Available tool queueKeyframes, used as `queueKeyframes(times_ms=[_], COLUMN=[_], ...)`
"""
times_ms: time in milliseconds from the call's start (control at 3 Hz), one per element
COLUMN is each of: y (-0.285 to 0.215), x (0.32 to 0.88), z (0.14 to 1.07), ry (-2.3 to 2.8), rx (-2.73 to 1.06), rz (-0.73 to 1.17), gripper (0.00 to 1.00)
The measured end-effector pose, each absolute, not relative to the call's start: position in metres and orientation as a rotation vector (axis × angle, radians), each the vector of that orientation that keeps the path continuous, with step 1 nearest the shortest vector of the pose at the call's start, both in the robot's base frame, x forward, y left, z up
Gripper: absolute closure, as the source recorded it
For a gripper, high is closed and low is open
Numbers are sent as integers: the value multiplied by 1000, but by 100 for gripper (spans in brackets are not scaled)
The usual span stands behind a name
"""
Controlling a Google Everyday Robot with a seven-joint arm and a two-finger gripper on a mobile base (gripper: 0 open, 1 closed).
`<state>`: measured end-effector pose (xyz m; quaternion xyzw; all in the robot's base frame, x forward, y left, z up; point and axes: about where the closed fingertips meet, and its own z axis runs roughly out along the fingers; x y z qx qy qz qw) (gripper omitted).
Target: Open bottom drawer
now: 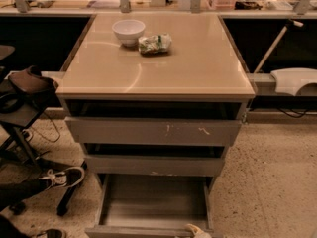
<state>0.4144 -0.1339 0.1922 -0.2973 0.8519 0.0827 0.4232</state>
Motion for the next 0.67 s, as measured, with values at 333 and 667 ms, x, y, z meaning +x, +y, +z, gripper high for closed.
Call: queueKeyframes(times_ms=[333,667], y=[-134,-134], x=[414,414], z=[192,192], ry=[2132,2132], rx=[-744,-744], rz=[207,207], gripper=[81,58])
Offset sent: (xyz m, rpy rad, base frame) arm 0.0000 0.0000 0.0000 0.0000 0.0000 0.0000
